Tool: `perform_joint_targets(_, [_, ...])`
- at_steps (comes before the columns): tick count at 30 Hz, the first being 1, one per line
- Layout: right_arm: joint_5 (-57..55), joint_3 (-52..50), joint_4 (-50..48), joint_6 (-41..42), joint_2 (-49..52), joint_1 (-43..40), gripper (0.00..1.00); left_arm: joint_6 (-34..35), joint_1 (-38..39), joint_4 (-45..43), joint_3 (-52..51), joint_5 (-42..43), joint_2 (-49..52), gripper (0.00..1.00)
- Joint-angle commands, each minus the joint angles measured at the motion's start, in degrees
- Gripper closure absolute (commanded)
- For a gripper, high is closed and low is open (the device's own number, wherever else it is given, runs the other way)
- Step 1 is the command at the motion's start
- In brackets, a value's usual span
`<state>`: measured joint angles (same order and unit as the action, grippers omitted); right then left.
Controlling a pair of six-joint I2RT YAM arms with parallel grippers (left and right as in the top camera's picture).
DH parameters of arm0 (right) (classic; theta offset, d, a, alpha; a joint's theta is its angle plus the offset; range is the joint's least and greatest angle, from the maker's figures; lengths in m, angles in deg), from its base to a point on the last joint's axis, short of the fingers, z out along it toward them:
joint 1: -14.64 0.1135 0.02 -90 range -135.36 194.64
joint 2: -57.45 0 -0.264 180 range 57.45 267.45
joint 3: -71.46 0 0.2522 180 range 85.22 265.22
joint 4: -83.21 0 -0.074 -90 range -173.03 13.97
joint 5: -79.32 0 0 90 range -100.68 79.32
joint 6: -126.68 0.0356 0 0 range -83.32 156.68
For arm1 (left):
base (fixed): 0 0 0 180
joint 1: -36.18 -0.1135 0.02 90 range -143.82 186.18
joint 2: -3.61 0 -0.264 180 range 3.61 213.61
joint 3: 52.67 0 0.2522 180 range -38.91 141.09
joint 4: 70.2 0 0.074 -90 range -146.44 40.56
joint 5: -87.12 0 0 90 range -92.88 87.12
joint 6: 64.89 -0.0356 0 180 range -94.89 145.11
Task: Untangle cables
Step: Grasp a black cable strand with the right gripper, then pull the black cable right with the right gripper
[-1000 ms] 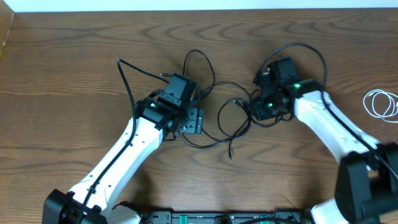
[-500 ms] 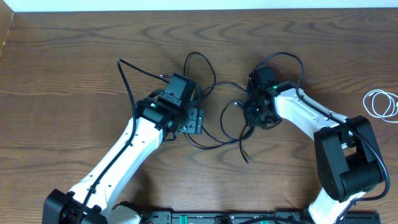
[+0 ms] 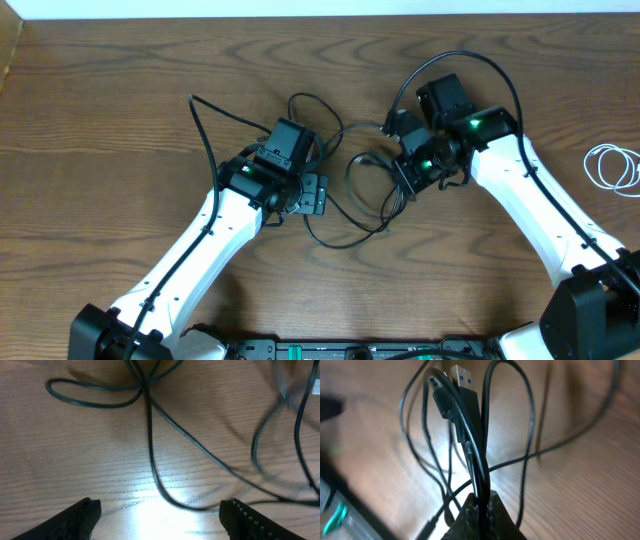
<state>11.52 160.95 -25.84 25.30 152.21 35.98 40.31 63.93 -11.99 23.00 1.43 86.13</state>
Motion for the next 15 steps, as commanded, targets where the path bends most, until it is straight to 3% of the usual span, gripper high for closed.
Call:
perform_joint_targets(1, [5.6, 0.3, 1.6, -8.0, 0.1, 0.0, 0.99, 0.1, -0.2, 0.0, 0.8, -0.3, 0.2, 0.19])
perform_joint_targets(3, [8.3, 0.3, 3.9, -9.5, 0.1, 0.2, 0.98, 0.1, -0.2, -0.8, 0.8, 0.9, 0.2, 0.19])
perform_joint_targets(6, [10.8, 0.3, 4.4, -9.3, 0.1, 0.5, 0.98, -0.2, -0.2, -6.5, 0.8, 13.6, 0.2, 0.12])
perform_joint_targets(10, [14.6, 0.3, 3.8, -10.3, 0.1, 0.3, 0.99, -2.8, -0.2, -8.9, 0.8, 20.6, 0.2, 0.11])
perform_joint_targets(11, [14.8, 0.3, 3.5, -10.0, 0.0, 0.0, 0.99, -2.8, -0.2, -8.7, 0.8, 20.6, 0.2, 0.13])
perform_joint_targets(15, [19.8, 0.3, 2.6, -9.8, 0.0, -3.3, 0.99, -2.7, -0.2, -8.5, -0.1, 20.8, 0.2, 0.55])
